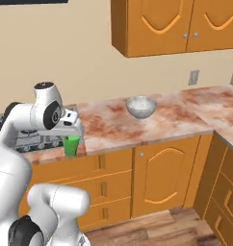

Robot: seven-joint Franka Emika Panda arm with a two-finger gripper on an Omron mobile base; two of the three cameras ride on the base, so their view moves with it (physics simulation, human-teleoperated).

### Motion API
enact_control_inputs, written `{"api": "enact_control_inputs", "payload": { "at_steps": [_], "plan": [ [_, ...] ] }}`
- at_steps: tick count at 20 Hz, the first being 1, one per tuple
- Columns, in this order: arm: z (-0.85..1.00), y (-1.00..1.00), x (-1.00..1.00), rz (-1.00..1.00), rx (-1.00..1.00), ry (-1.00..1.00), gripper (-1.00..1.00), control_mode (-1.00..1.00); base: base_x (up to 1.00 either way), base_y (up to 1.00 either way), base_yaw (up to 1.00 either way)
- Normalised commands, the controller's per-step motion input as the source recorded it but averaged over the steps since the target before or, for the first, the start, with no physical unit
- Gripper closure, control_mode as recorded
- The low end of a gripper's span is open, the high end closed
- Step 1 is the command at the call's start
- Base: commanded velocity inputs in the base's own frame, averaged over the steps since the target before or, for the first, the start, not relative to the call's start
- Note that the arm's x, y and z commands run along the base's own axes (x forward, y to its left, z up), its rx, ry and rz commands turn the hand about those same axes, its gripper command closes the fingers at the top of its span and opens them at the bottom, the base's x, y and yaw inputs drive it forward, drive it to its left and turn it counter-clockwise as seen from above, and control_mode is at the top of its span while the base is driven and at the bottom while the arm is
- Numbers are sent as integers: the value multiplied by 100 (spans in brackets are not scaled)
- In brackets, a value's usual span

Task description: Pick the cup and bowl from the counter and place them on the counter next to the sink.

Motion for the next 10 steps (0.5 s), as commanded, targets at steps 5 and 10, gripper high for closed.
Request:
{"api": "enact_control_inputs", "payload": {
  "at_steps": [5,10],
  "plan": [
    [0,0,0,0,0,0,100,100,0,-35,-66],
    [0,0,0,0,0,0,100,100,-8,-41,-58]
  ]
}}
